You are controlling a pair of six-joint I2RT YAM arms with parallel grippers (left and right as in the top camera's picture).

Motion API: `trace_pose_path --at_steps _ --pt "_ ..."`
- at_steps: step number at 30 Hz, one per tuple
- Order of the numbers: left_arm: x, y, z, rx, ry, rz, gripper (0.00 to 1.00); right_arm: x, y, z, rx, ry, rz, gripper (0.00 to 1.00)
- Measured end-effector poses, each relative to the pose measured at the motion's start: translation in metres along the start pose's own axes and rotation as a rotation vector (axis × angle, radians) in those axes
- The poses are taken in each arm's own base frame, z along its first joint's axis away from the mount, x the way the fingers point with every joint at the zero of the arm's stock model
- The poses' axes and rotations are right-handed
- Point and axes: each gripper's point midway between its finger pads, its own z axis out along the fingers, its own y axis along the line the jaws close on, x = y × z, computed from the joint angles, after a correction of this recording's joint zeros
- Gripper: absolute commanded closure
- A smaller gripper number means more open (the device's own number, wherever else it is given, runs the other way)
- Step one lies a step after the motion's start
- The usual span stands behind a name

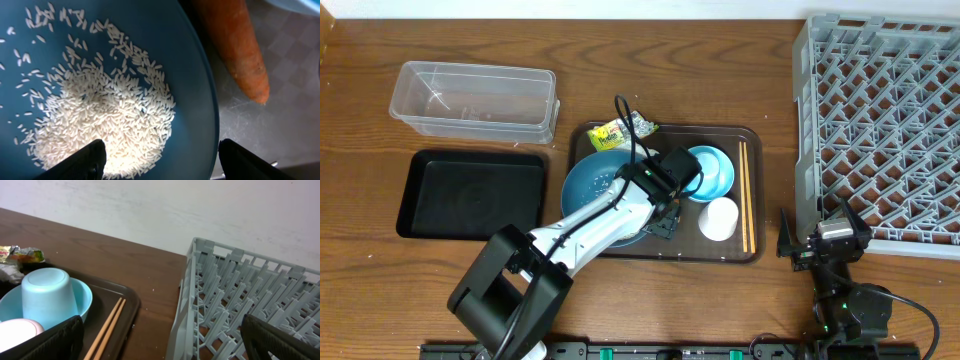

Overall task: Sort waste into correct bins and load items into the dishwasher rack
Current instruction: 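Lower the left gripper and grasp the rim of the blue bowl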

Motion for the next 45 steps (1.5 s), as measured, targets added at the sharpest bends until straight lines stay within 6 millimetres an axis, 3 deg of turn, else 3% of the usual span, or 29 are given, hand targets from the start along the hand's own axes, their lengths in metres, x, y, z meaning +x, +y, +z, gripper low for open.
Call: trace_pose_path --at_steps 4,8,14,25,31,37,45 --pt "0.002 -0.006 0.005 0.004 -0.012 0.017 0.26 0.0 0.0 0.0 0.0 0.0 0.0 0.01" --pt "0.004 -0.01 0.006 0.008 -0.018 0.026 0.35 0.0 0.0 0.0 0.0 0.0 0.0 0.01" --pt "0.0 -0.011 0.007 0.015 -0.036 0.025 0.36 0.0 0.0 0.0 0.0 0.0 0.0 0.01" --pt "0.015 -0.006 0.019 0.001 -0.003 0.029 0.41 0.0 0.0 0.0 0.0 0.0 0.0 0.01" --pt "0.009 -0.008 0.019 0.006 -0.027 0.025 0.6 0.0 0.0 0.0 0.0 0.0 0.0 0.01" --pt "0.008 -0.007 0.019 0.001 -0.032 0.026 0.67 0.0 0.0 0.0 0.0 0.0 0.0 0.01" --pt "0.008 -0.007 0.019 0.001 -0.032 0.026 0.87 0.0 0.0 0.0 0.0 0.0 0.0 0.01"
